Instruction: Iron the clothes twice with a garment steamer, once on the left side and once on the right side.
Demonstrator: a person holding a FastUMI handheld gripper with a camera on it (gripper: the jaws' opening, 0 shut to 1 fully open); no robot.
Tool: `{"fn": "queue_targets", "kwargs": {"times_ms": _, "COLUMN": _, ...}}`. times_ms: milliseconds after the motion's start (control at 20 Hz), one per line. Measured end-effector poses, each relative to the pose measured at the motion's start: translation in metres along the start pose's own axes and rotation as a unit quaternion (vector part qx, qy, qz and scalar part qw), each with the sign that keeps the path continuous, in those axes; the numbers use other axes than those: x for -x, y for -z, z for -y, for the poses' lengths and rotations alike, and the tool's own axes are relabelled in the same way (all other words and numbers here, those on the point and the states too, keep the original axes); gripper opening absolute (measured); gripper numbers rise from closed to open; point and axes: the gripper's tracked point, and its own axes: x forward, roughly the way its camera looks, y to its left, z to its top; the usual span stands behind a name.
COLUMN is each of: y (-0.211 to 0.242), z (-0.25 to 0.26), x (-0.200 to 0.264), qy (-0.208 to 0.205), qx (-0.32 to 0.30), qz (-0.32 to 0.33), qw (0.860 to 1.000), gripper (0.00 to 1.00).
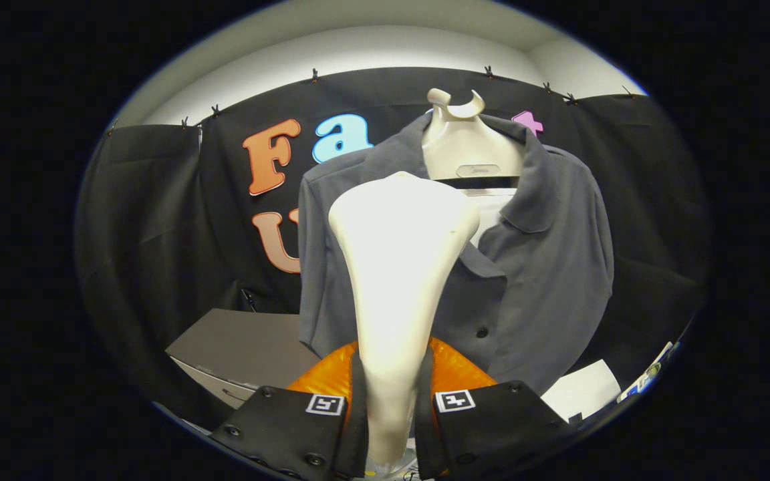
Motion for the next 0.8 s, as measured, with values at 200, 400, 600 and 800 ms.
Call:
{"fn": "queue_targets", "kwargs": {"times_ms": 200, "y": 0.012, "z": 0.014, "x": -0.008, "qy": 0.009, "qx": -0.008, "qz": -0.009, "qw": 1.0, "gripper": 0.36}}
{"fn": "queue_targets", "kwargs": {"times_ms": 400, "y": 0.03, "z": 0.014, "x": -0.021, "qy": 0.0, "qx": -0.017, "qz": -0.027, "qw": 1.0, "gripper": 0.36}}
{"fn": "queue_targets", "kwargs": {"times_ms": 600, "y": 0.05, "z": 0.016, "x": -0.03, "qy": 0.002, "qx": -0.013, "qz": -0.045, "qw": 0.999, "gripper": 0.36}}
{"fn": "queue_targets", "kwargs": {"times_ms": 800, "y": 0.072, "z": 0.015, "x": -0.039, "qy": 0.0, "qx": -0.017, "qz": -0.066, "qw": 0.998, "gripper": 0.36}}
